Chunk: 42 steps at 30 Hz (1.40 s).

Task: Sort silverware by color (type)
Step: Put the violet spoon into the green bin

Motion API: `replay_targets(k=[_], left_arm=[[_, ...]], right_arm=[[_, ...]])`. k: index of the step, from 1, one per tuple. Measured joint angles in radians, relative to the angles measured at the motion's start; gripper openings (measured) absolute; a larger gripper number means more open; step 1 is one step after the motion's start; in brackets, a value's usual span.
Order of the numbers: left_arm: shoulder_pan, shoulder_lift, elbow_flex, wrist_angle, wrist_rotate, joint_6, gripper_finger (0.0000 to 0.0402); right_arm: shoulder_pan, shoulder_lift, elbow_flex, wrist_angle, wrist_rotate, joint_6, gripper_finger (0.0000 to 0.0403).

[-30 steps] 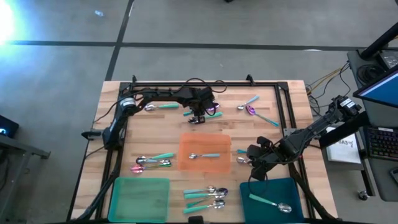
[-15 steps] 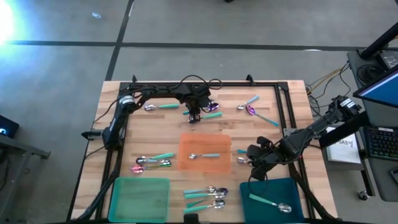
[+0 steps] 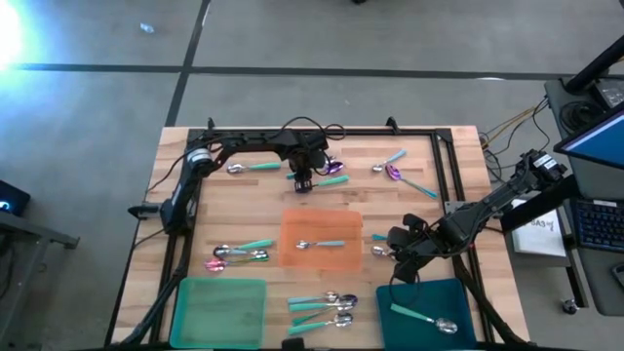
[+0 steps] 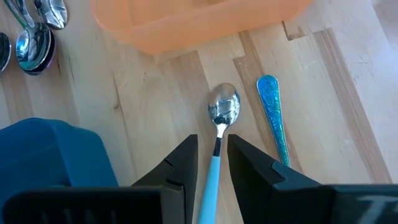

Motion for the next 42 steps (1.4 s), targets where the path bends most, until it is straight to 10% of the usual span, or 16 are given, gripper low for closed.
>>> replay_targets(k=[8, 42], left_arm=[[-0.002, 0.033, 0.003, -0.007, 0.003, -0.070, 0.0012], [-0.082, -0.189, 0.009, -0.071, -0.014, -0.156, 0.0001]], right_arm=[[0.000, 0.000, 0.000, -0.001, -0.001, -0.002, 0.0079], [0.001, -0.001, 0.000, 0.004, -0.003, 0.011, 0.0079]])
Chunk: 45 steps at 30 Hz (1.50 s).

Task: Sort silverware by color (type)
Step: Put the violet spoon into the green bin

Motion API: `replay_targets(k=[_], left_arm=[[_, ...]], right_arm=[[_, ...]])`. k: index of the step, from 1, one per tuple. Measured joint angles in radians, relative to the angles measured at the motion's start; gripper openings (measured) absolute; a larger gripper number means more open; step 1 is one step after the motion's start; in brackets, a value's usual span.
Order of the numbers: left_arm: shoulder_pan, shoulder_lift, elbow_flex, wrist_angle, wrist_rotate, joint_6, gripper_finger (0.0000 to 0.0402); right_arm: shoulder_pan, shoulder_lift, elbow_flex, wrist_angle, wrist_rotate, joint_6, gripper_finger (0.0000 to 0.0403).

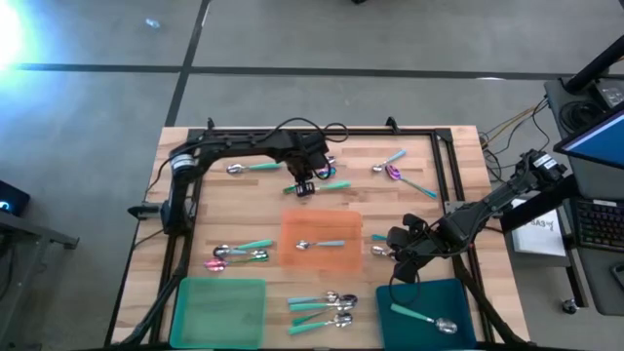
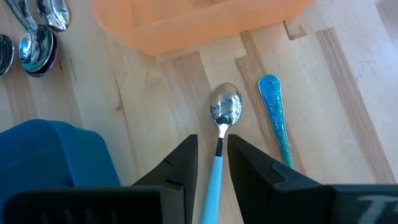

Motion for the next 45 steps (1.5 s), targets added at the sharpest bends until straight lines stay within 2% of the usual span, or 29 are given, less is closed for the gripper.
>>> replay_targets(k=[12, 24, 29, 45], left_arm=[[0.012, 0.115, -0.001, 0.024, -0.014, 0.028, 0.0006], [0.013, 0.127, 0.001, 0.036, -0.029, 0.084, 0.0093], [0.013, 0.127, 0.001, 0.039, -0.033, 0.101, 0.0118], [0.020, 0.126, 0.068, 0.055, -0.059, 0.114, 0.0114]], right_arm=[[0.000, 0.000, 0.000, 0.000, 0.000, -0.010, 0.0079], [0.000, 0.000, 0.000, -0.001, 0.000, -0.021, 0.0079], [0.000, 0.000, 0.000, -0.001, 0.001, -0.030, 0.0079], [0.000, 0.000, 0.000, -0.001, 0.003, -0.055, 0.0079]])
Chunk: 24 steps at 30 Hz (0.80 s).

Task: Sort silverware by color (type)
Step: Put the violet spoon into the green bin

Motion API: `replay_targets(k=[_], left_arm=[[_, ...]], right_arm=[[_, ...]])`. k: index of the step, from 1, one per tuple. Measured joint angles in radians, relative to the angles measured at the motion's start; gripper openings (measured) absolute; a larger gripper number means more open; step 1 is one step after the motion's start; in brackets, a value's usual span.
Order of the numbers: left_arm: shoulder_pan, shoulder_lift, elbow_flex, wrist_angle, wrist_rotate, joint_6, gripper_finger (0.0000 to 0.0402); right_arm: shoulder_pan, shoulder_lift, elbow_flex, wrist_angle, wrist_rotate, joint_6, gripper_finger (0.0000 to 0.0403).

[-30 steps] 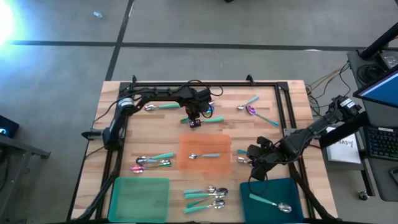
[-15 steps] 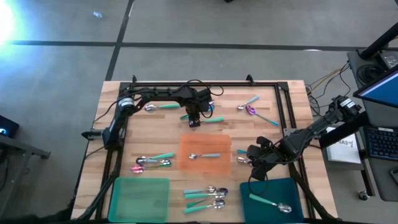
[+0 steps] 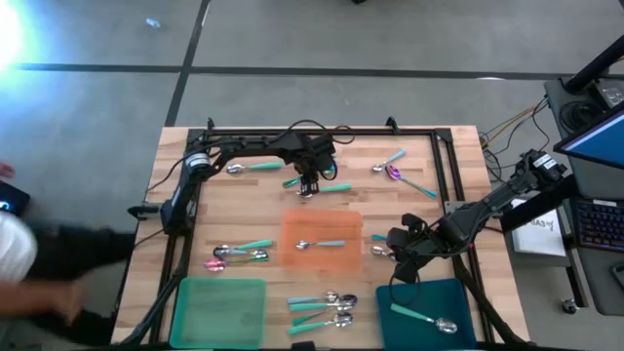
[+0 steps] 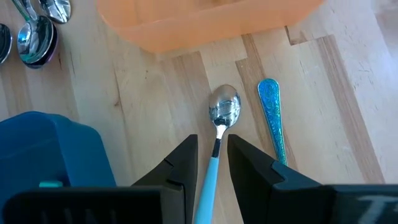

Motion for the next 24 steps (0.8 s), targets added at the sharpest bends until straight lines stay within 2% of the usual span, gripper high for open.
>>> replay_targets(k=[12, 24], left_arm=[[0.031, 0.002, -0.022, -0.040, -0.017, -0.005, 0.0114], [0.046, -0.003, -0.100, -0.015, -0.014, -0.011, 0.0114]], right_arm=[[0.000, 0.000, 0.000, 0.000, 0.000, 0.000, 0.0079], [0.000, 0.000, 0.000, 0.000, 0.001, 0.000, 0.0079]])
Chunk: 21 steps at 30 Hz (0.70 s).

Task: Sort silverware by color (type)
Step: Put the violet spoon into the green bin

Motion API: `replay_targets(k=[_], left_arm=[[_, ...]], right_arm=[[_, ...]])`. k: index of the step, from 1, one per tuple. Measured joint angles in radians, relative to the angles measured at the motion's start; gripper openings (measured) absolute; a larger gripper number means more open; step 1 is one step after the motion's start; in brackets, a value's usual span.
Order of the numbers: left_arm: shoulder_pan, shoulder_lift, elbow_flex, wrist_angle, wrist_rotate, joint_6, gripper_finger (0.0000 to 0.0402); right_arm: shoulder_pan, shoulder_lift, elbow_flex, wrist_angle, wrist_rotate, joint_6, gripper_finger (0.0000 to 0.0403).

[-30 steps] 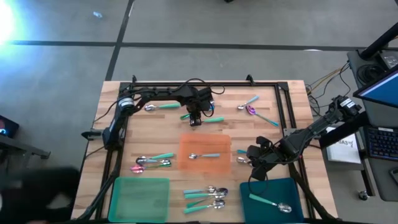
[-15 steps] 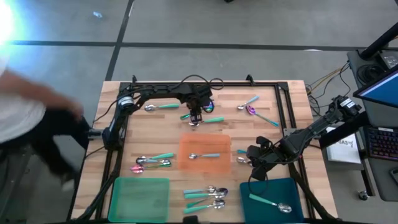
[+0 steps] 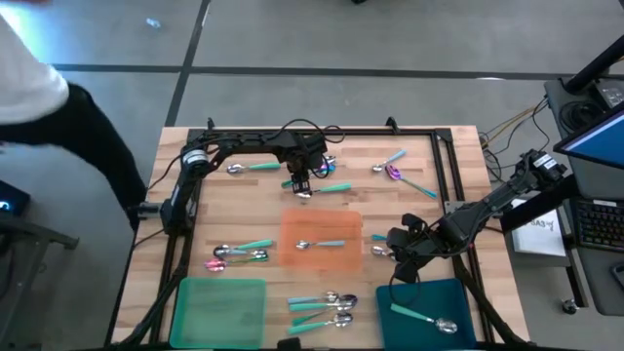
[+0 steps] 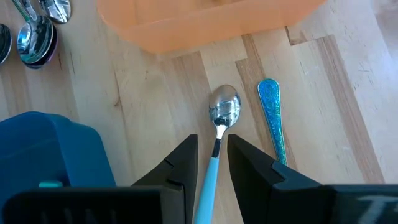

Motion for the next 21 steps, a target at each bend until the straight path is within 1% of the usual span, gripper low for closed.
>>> replay_targets(k=[8, 15, 21], left_arm=[[0.000, 0.003, 0.014, -0.008, -0.003, -0.006, 0.0114], [0.000, 0.008, 0.055, -0.060, -0.003, -0.005, 0.0114], [-0.001, 0.008, 0.051, -0.067, -0.002, -0.009, 0.0114]], right_arm=[[0.000, 0.000, 0.000, 0.000, 0.000, 0.000, 0.0079], [0.000, 0.000, 0.000, 0.000, 0.000, 0.000, 0.0079], [0.000, 0.000, 0.000, 0.000, 0.001, -0.003, 0.0079]])
